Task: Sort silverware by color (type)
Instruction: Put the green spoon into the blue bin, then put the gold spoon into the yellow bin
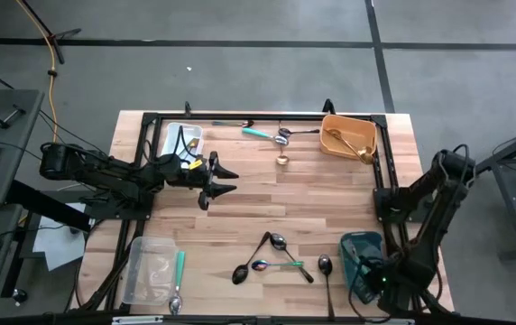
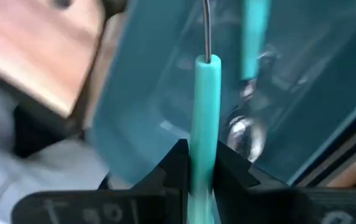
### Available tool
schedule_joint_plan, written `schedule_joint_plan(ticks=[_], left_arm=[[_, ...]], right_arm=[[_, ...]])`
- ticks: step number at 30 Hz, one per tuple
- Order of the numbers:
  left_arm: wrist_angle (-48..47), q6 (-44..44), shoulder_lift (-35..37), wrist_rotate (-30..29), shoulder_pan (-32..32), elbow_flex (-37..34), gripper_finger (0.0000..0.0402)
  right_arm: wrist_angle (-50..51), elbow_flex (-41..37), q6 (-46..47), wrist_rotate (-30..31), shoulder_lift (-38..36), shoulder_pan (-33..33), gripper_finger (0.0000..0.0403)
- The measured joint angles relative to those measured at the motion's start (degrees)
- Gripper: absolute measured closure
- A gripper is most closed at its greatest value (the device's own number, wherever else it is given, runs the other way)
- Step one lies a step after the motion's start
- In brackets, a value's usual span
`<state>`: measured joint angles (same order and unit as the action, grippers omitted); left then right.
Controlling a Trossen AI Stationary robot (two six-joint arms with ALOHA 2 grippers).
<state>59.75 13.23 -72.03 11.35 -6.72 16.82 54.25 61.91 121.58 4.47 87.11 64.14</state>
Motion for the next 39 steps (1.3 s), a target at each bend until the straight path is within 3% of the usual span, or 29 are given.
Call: schedule_joint_plan(ticks=[10, 17, 23, 25, 28, 32, 39], left_arm=[[0.0, -1.9, 0.0, 0.0, 0.0, 0.0, 0.0224], [0.0, -1.9, 0.0, 0.0, 0.0, 0.0, 0.0224], [0.0, -1.9, 0.0, 0.0, 0.0, 0.0, 0.0224], [0.0, -1.9, 0.0, 0.0, 0.0, 0.0, 0.0224], [0.0, -1.9, 0.0, 0.0, 0.0, 0.0, 0.0224], [0.0, -1.8, 0.0, 0.0, 0.0, 0.0, 0.0224], [0.0, -0.4, 0.0, 0.0, 0.0, 0.0, 0.0224]], right_arm=[[0.9, 0.0, 1.4, 0.5, 1.1, 0.1, 0.0362], [2.0, 0.0, 0.2, 0.5, 1.1, 0.1, 0.0281], [2.3, 0.3, -2.7, -0.4, -0.3, 0.0, 0.0255], [2.8, 1.8, -3.5, 2.9, -1.0, 0.0, 0.0254], [2.3, 3.8, -4.7, 14.6, -1.4, -0.4, 0.0253], [-5.8, 3.4, -15.0, 27.8, -1.4, -3.9, 0.0253], [-17.2, 0.9, -44.1, 29.4, -1.2, -14.8, 0.0252]])
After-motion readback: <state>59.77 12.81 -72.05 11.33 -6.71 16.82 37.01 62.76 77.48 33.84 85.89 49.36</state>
